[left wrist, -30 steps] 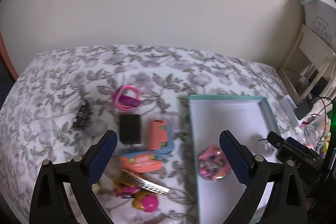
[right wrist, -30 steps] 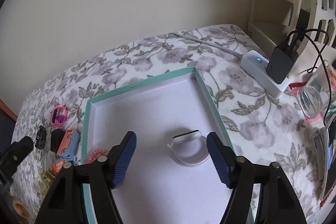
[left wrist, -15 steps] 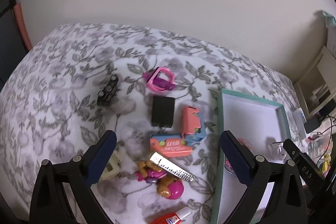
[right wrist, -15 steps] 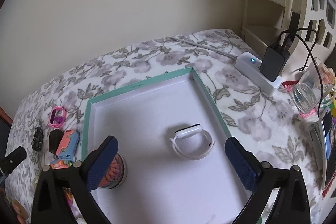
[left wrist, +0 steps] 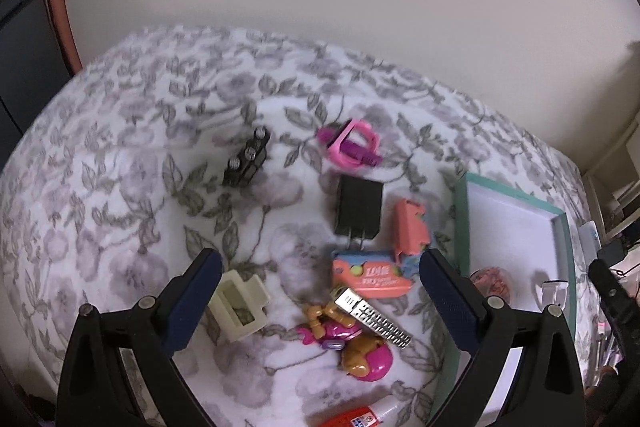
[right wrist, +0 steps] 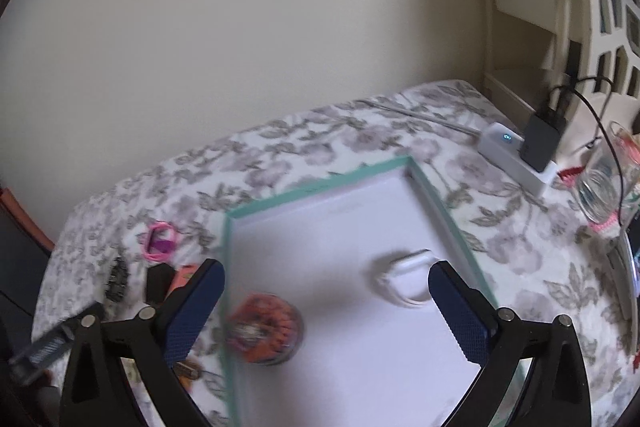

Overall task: Organize rigid objects
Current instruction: 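Move the left tool back toward the cream hair clip, then grasp the cream hair clip with left tool while right grasps the doll figure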

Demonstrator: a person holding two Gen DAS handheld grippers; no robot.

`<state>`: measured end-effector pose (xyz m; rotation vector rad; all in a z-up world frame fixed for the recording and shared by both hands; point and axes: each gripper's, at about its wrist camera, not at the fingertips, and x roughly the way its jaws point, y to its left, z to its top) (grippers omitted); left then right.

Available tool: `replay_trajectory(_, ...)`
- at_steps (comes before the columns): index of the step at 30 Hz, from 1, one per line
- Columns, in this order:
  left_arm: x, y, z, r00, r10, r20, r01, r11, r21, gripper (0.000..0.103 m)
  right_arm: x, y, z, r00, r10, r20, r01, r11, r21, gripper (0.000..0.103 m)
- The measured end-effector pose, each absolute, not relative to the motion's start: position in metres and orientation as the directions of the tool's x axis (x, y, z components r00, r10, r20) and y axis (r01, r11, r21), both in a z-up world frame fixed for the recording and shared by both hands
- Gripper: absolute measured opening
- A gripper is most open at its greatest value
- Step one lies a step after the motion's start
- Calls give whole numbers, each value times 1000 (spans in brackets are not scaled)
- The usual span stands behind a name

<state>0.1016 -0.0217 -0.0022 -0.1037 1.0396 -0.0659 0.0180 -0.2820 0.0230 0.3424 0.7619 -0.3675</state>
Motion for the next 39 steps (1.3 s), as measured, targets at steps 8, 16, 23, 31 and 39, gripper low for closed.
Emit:
replay_trajectory(8,116,-1,-16,425,-128,-896,-7,989,-145,99,37,-244,32,683,-126,-720,327,934,147,103)
replay_trajectory(16,128,20,-36,330,-110,-938,-29,992,-127,99,52,-212,18,620,-53,-783,246,961,129,101)
replay_trajectory(23,132,45,-49,278,-76,-958,-82,991,-103,99,63,-176,1,578,33,-815,152,977,147,89)
replay_trajectory(31,134,67,-61,241,-59,-969,-145,985,-96,99,66,-134,-32,465,120,-877,46,986,160,78)
replay_trajectory(39,134,73,-72,207,-83,-975,-163,979,-118,99,64,-107,-60,357,177,-917,-25,983,180,67)
